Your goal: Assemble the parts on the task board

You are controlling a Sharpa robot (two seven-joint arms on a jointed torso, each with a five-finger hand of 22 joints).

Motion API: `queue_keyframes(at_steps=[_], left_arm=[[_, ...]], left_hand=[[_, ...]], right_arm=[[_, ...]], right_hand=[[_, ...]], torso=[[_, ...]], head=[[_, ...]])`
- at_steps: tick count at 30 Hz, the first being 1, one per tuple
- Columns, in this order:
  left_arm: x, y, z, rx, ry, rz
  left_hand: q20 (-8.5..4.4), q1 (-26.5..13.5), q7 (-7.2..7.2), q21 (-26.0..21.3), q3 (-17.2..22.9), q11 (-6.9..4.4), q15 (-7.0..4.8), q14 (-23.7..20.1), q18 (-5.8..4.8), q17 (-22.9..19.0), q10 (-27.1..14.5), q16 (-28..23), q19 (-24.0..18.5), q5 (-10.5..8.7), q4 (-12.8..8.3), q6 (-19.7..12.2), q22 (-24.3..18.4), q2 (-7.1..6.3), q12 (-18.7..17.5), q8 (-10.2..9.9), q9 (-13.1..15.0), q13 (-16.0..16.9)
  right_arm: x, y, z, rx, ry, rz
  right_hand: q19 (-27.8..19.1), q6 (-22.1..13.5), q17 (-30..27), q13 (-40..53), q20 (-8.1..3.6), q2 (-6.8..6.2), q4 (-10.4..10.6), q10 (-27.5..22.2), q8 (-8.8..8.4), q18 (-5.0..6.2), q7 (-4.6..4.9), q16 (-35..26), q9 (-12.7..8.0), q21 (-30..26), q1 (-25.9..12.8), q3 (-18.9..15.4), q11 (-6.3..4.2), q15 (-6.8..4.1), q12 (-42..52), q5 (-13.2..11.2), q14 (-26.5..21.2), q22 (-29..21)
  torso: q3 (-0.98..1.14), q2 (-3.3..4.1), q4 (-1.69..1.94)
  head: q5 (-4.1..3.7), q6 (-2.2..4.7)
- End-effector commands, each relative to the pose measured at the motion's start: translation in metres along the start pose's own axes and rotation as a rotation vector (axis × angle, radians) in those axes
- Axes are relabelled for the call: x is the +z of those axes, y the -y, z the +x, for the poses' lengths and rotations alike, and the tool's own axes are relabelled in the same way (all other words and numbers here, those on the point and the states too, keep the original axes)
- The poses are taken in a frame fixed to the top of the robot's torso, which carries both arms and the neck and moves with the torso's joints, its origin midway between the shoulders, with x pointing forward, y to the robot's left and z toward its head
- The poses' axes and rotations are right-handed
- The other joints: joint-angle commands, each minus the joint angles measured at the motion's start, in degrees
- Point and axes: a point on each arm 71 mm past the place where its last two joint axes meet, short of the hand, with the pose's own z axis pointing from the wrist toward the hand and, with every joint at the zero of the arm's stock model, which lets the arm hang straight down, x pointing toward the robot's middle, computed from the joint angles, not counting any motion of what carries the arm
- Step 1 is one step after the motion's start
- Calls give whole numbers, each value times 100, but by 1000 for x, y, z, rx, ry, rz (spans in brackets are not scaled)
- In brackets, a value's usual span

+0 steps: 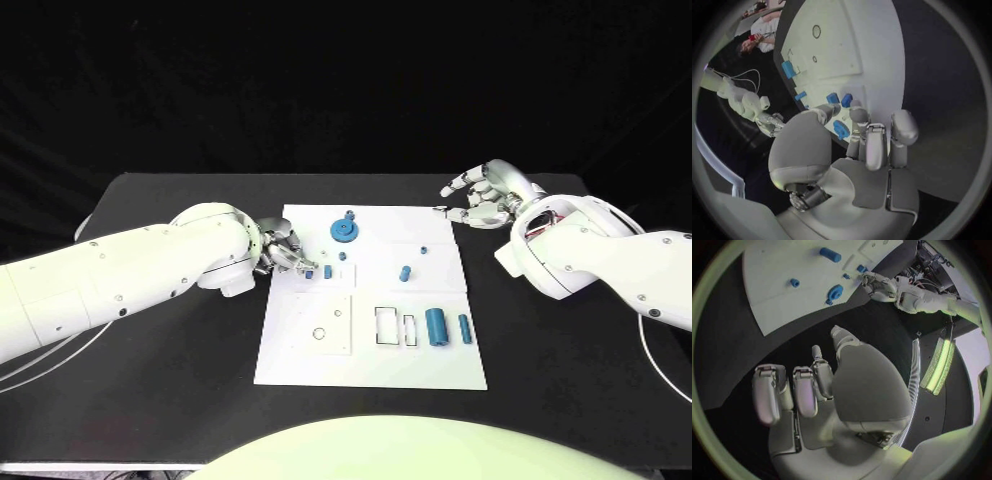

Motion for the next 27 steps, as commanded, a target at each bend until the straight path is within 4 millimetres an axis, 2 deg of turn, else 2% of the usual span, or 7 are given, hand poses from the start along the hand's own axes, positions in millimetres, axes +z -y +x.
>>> queue_keyframes(at_steps=[1,11,17,20,22,23,27], left_arm=[[-1,3,-1,-52,6,22],[-2,6,-7,-139,35,61],[-2,4,-17,-259,115,117],[-4,7,-22,-292,177,183],[-6,13,-26,-295,228,261],[-8,20,-29,-282,279,348],[-13,37,-32,-184,386,517]], left_hand=[[19,10,28,-57,-127,26,34,335,7,482,-101,-45,-83,-183,70,-80,-76,-39,-114,11,13,-179],[42,-10,63,-123,-260,57,60,317,29,416,-238,-77,-151,-273,76,-174,-182,-30,-240,18,14,-384],[211,24,313,-585,-872,292,268,87,168,-175,-886,-362,-667,-729,82,-746,-901,112,-634,-145,-97,-923],[353,315,527,-1449,-1124,501,456,-530,391,-1393,-1448,-1022,-1627,-715,77,-1200,-2169,241,-746,-225,-202,-1043],[472,745,655,-1754,-1112,627,574,-1088,407,-2244,-1818,-1535,-1867,-682,62,-1476,-2387,254,-783,-211,-266,-1125],[569,1306,767,-2018,-936,739,683,-1886,399,-3323,-2221,-2237,-2064,-649,-29,-1690,-2524,271,-911,-216,-334,-1243],[678,2293,818,-2348,-333,808,756,-2373,422,-3629,-2736,-2521,-2245,-647,-255,-2118,-2706,176,-1189,-296,-566,-1586]], right_arm=[[0,-1,0,-9,-1,-14],[0,-1,0,-8,2,-13],[0,0,0,-8,3,-13],[1,0,0,-8,4,-13],[1,0,0,-8,5,-13],[1,0,0,-8,6,-13],[1,1,-1,-7,6,-13]], right_hand=[[372,21,936,478,-33,-9,6,-23,28,53,-23,-32,0,-40,-67,43,-25,-29,-32,26,472,1196],[361,18,907,472,-33,-9,8,-29,27,59,-22,-48,-1,-68,-74,42,-24,-29,-40,28,464,1182],[359,16,903,472,-33,-9,8,-29,26,60,-22,-51,-2,-73,-79,41,-24,-28,-40,29,463,1179],[341,14,887,461,-33,-8,10,-39,26,70,-21,-59,-2,-117,-88,40,-24,-28,-53,30,459,1156],[341,14,887,461,-33,-8,10,-40,26,70,-21,-60,-2,-117,-88,40,-24,-28,-53,30,459,1156],[321,12,860,447,-33,-6,9,-53,26,82,-22,-74,-3,-167,-89,41,-24,-28,-71,31,452,1129],[214,11,733,383,-35,8,-1,-117,33,140,-24,-153,-3,-433,-84,69,-26,-31,-153,42,415,989]], torso=[[-4,-1,5],[4,-9,2],[8,-12,2],[6,-7,7],[4,-8,8],[4,-9,8],[-1,1,23]], head=[[-9,9],[-25,46],[-34,88],[-44,102],[-49,111],[-56,120],[-69,154]])
